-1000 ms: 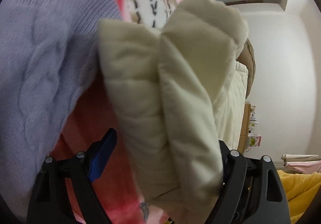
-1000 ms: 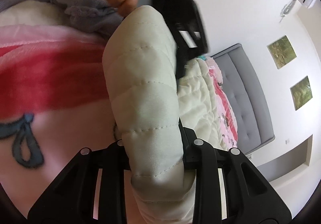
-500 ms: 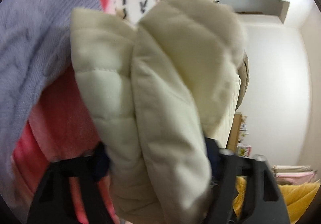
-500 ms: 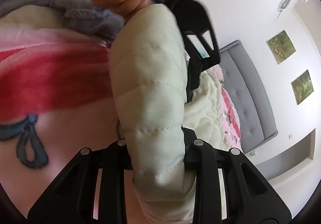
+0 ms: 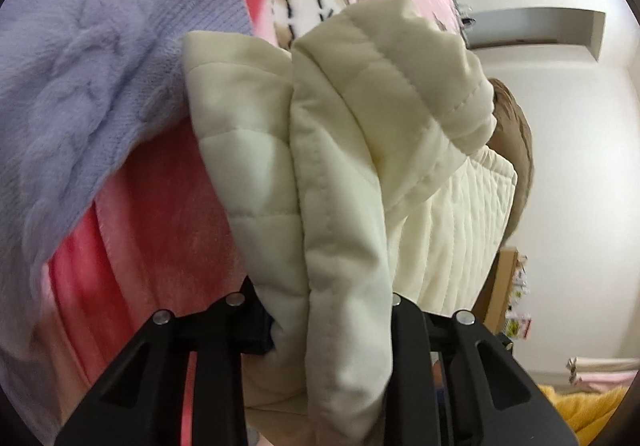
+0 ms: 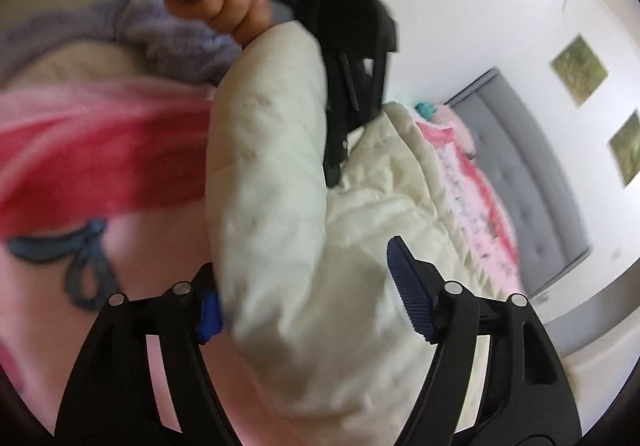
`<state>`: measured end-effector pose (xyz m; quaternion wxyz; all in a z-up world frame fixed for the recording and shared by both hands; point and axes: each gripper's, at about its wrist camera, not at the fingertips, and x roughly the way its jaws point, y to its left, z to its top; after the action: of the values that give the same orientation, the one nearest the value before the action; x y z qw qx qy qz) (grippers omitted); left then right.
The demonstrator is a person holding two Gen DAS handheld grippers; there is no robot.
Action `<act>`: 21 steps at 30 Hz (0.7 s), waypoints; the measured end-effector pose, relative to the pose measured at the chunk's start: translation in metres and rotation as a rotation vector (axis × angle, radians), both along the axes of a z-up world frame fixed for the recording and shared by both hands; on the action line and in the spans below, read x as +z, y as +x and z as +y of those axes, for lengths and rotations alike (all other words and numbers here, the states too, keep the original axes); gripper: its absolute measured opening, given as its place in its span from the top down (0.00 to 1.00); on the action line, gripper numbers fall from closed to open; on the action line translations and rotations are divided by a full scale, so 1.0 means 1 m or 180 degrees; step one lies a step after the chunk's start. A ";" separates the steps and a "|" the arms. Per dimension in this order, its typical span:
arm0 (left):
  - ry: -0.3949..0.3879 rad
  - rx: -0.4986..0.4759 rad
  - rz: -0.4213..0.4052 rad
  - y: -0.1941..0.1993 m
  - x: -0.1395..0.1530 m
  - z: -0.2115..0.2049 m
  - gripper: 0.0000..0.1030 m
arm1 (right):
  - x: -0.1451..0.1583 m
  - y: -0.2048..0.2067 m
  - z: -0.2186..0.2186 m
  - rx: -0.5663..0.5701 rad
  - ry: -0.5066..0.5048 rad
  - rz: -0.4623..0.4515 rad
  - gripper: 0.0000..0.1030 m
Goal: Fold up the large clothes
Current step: 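Grasp the jacket bundle with the left gripper while the right gripper holds its end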
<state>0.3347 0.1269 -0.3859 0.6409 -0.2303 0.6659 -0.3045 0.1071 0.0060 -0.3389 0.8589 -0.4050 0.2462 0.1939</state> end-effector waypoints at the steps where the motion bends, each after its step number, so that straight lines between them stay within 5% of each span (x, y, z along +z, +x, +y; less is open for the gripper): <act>1: 0.0086 0.0016 -0.0049 -0.002 0.005 -0.002 0.73 | 0.010 -0.005 -0.011 -0.0008 0.0137 0.0080 0.33; 3: 0.0234 0.0050 -0.0073 -0.009 0.008 -0.004 0.73 | 0.028 -0.016 -0.036 -0.0102 0.0415 0.0282 0.25; 6: 0.0598 0.0047 -0.0089 -0.014 0.008 -0.014 0.74 | 0.047 -0.025 -0.080 -0.0496 0.0614 0.0205 0.20; 13: 0.1091 0.0096 -0.0083 -0.008 0.008 -0.033 0.73 | 0.079 -0.025 -0.319 -0.2856 0.1803 0.0521 0.14; 17: 0.1335 0.0144 -0.0085 -0.009 0.004 -0.040 0.73 | 0.036 -0.009 -0.420 -0.3177 0.2154 0.1127 0.17; 21: 0.1471 0.0179 -0.0118 -0.013 0.002 -0.057 0.73 | -0.016 0.019 -0.470 -0.2790 0.2766 0.1821 0.16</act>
<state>0.3217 0.0696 -0.3838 0.6970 -0.0902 0.6994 -0.1301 0.1260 -0.4638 -0.3545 0.8439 0.1812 0.5048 0.0087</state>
